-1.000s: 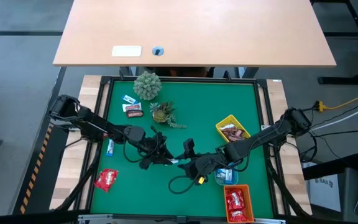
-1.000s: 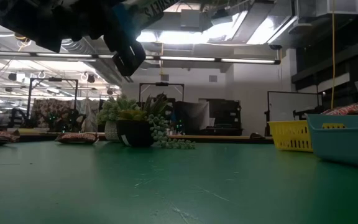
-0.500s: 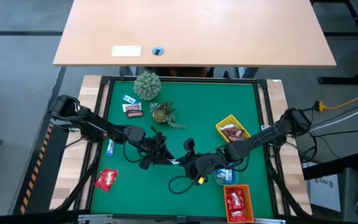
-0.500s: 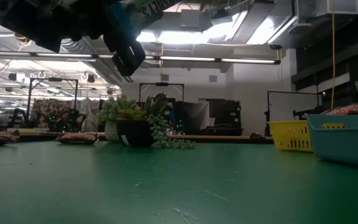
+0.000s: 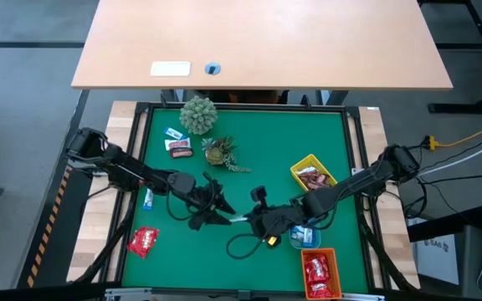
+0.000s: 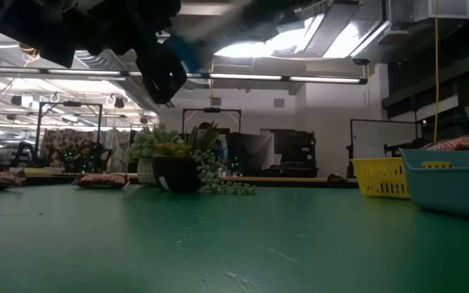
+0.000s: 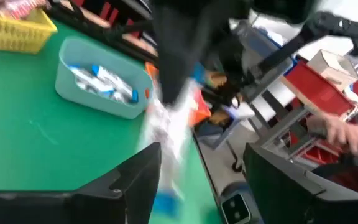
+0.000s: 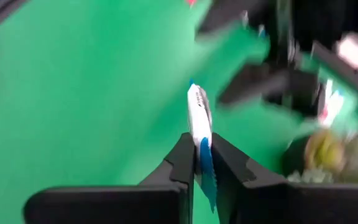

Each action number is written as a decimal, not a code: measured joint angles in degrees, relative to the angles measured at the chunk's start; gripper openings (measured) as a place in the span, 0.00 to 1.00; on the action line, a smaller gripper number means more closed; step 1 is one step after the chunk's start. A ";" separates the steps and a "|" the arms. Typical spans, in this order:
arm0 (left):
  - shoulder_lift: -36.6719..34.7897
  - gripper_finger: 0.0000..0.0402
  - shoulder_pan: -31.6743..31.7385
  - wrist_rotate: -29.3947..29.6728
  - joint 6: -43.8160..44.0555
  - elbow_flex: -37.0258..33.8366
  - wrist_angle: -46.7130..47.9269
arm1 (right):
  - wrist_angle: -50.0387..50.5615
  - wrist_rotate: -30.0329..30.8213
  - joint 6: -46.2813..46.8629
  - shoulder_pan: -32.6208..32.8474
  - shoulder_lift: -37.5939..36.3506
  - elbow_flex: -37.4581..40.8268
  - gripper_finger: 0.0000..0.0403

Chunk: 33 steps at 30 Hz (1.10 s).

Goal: Sort candy
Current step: Put the white chocolate into the blue bin

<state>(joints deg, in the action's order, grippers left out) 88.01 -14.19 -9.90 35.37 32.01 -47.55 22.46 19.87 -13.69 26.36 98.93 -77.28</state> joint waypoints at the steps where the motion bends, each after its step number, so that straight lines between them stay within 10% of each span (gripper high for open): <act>1: 0.00 0.56 -0.22 -0.13 0.00 0.00 0.74 | 2.45 -0.01 1.53 -0.03 -0.21 0.00 0.08; 21: 0.00 0.56 -5.32 -1.84 0.53 0.00 10.89 | 46.06 -27.17 39.83 4.54 -6.60 -0.04 0.09; 33: 0.00 0.51 -10.67 -12.80 7.44 -0.02 17.00 | 46.96 -23.36 43.21 5.50 -6.07 -0.04 0.10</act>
<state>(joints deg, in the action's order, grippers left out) 88.01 -24.87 -22.70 42.81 31.99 -30.55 69.42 -3.49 29.52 31.86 92.86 -77.32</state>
